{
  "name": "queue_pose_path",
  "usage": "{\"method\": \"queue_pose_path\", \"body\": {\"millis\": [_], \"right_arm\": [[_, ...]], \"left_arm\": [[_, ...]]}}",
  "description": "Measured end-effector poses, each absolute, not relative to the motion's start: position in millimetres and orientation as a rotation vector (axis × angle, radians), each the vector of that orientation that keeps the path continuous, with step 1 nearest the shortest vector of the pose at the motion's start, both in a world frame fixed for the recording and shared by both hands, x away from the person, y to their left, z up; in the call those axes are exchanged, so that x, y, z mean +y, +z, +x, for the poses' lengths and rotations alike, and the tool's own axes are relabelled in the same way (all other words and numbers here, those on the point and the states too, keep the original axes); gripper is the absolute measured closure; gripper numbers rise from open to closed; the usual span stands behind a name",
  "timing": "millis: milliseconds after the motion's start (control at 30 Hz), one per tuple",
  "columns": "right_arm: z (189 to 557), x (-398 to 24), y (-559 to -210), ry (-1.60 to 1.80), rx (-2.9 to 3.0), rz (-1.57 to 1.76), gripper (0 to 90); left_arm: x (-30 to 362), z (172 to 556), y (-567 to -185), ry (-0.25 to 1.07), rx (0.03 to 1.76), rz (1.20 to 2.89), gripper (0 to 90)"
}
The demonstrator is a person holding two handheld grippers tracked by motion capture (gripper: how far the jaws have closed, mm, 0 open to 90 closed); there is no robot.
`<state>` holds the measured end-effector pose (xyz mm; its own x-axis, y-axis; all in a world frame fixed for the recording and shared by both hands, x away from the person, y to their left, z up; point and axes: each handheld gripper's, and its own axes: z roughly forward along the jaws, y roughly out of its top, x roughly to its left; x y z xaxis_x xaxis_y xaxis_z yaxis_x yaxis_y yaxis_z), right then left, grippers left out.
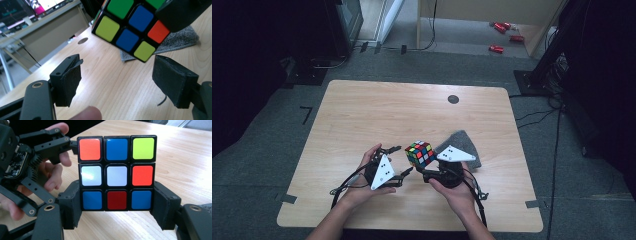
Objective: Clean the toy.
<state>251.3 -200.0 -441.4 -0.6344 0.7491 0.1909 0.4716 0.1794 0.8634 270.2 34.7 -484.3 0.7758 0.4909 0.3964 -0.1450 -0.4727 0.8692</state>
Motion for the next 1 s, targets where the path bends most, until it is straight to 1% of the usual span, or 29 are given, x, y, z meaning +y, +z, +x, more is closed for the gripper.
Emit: {"method": "queue_pose_path", "body": {"millis": [333,400,500,1000], "right_arm": [[251.2,-195.7,-443.8,1.433,2.211,1.172,34.8],[251.4,-195.3,-444.3,1.433,2.218,1.171,34.8],[251.9,-194.7,-445.2,1.427,2.225,1.177,34.8],[255.7,-192.7,-450.3,1.415,2.275,1.219,34.8]], "left_arm": [[31.1,266.8,-486.4,0.821,0.208,1.927,24.0],[30.1,265.5,-486.9,0.838,0.187,1.931,26.1],[28.8,264.2,-487.7,0.843,0.170,1.933,27.6],[25.2,261.9,-491.3,0.866,0.132,1.953,29.4]]}}
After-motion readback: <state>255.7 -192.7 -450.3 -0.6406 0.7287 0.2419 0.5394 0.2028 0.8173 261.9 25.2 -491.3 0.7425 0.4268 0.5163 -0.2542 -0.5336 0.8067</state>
